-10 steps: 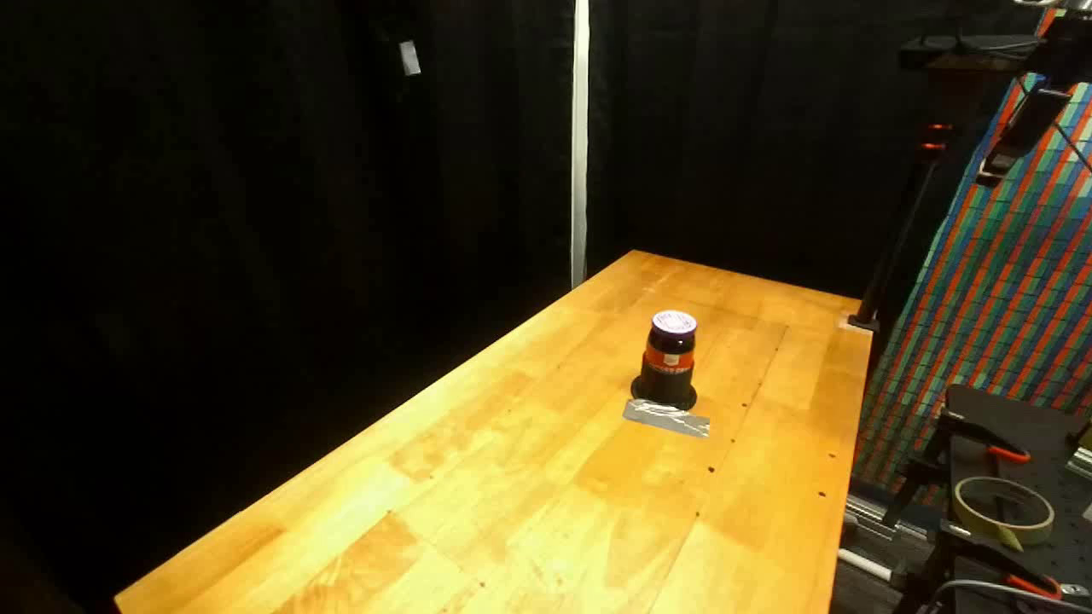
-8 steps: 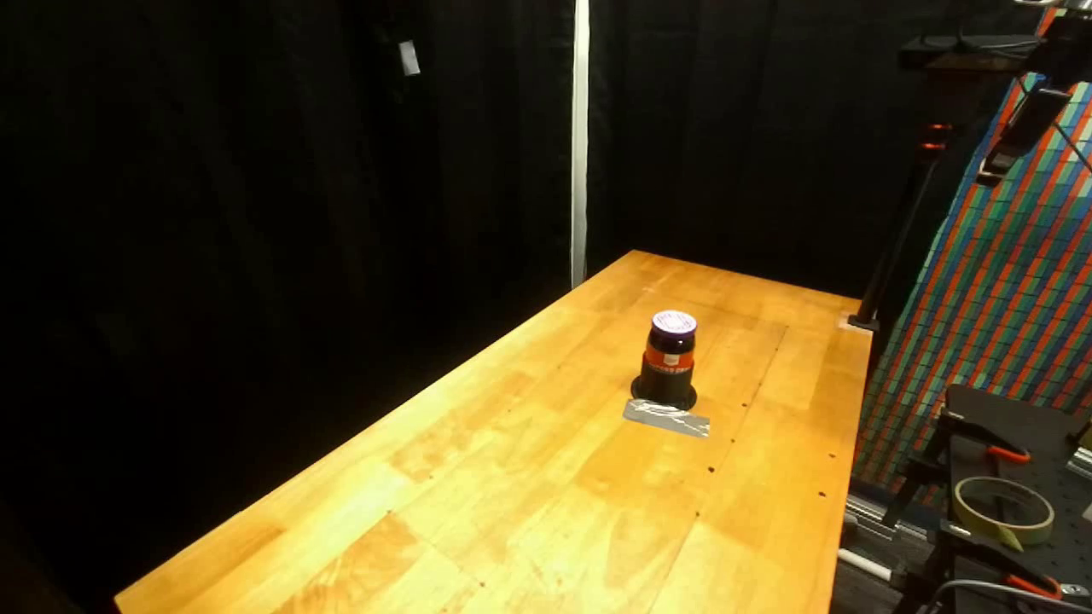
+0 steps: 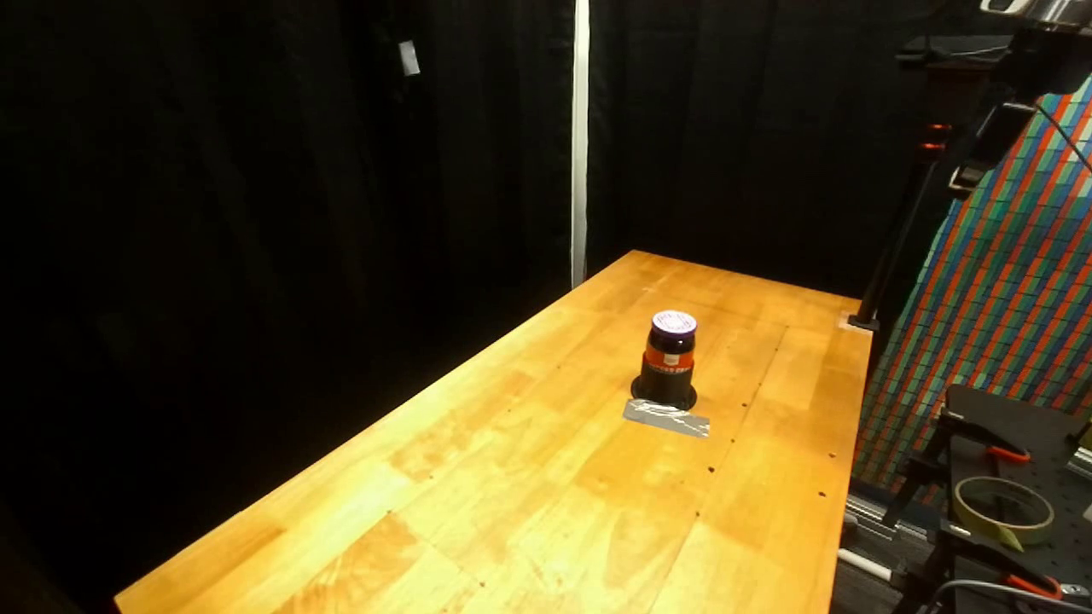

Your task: Put the rubber band on the cup

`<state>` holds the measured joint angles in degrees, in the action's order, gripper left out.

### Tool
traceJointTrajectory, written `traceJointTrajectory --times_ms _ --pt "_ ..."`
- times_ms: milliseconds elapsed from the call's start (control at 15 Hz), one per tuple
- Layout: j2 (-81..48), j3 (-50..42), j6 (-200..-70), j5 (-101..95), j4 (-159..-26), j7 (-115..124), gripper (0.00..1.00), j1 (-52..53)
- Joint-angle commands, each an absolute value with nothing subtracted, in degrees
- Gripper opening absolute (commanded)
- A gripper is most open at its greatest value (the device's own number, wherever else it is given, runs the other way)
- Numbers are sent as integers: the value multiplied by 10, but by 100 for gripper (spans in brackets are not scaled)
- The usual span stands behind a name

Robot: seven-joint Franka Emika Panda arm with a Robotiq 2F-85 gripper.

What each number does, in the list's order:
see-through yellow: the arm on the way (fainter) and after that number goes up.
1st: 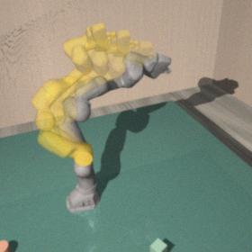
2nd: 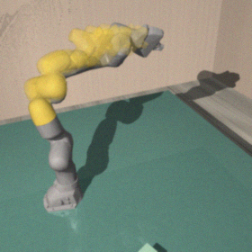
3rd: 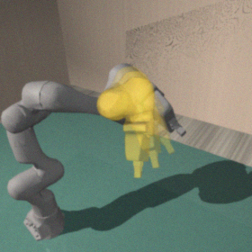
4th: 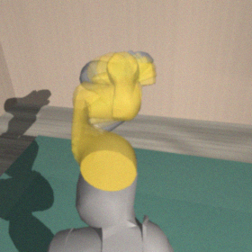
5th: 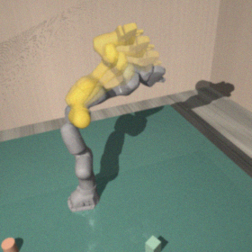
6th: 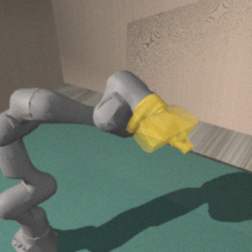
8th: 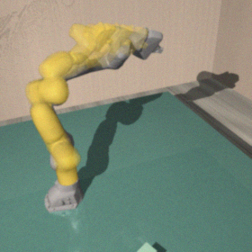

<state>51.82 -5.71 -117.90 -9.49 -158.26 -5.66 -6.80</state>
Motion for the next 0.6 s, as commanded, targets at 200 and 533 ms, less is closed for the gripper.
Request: traceJointTrajectory --times_ms 200,533 --pt "309 42 -1321 -34 -1515 60 100 6" --pt "153 70 -1467 -46 -1451 112 100 -1"
